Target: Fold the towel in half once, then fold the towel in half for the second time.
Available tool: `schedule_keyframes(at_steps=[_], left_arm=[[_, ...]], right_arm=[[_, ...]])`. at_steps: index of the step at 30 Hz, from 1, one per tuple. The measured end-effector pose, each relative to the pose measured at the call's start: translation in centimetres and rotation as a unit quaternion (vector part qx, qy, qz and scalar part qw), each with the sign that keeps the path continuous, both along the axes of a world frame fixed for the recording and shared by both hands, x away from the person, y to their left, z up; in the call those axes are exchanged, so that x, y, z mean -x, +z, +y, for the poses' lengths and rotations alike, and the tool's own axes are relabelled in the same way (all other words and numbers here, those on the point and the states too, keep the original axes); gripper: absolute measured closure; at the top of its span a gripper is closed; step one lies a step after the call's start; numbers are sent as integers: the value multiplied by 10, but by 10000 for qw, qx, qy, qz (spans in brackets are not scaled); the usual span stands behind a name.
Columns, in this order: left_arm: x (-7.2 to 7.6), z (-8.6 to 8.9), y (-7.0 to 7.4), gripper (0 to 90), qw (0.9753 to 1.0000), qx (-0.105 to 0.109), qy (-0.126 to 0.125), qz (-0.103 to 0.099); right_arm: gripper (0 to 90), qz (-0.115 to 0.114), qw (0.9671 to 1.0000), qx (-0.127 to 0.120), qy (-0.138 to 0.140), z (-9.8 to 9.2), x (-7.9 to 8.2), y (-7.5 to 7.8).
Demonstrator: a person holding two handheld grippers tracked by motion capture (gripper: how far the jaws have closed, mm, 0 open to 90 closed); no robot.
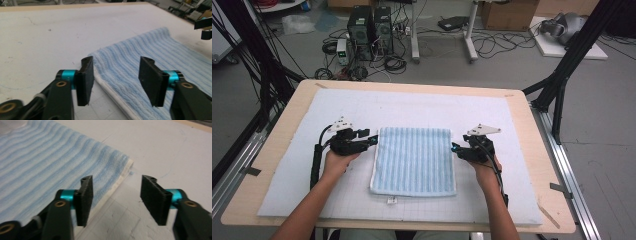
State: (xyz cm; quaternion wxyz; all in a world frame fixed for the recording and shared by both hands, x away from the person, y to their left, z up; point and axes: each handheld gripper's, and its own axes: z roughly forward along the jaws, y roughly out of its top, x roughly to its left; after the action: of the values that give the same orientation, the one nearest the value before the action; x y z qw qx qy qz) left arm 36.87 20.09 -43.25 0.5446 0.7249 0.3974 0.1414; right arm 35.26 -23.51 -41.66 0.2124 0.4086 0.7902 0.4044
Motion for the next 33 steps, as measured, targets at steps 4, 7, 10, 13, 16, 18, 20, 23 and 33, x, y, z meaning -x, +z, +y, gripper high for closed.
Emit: schedule_keyframes(at_steps=[4,7,10,13,16,18,20,23,33], left_arm=[[3,5,5,260,9995,317,35,-74],[7,11,8,163,9990,363,16,-261],[9,17,10,164,9983,468,5,-340],[10,17,11,164,9982,493,-49,-341],[10,15,11,164,9983,450,-67,-363],[11,15,11,164,9985,403,-83,-365],[11,14,10,166,9988,351,-84,-345],[11,14,9,175,9990,281,-76,-334],[9,19,7,174,9990,364,-14,-244]], right_arm=[[175,-347,9992,-16,-218,-6,14,7],[116,-570,9981,-106,-206,-10,19,12],[115,-649,9975,-178,-215,-13,20,13],[116,-724,9965,-247,-345,-16,19,13],[115,-806,9955,-287,-416,-19,19,15],[115,-768,9959,-285,-395,-20,20,15],[115,-721,9963,-274,-392,-20,20,14],[115,-670,9969,-242,-341,-19,19,12],[115,-593,9972,-310,-338,-19,17,11]])
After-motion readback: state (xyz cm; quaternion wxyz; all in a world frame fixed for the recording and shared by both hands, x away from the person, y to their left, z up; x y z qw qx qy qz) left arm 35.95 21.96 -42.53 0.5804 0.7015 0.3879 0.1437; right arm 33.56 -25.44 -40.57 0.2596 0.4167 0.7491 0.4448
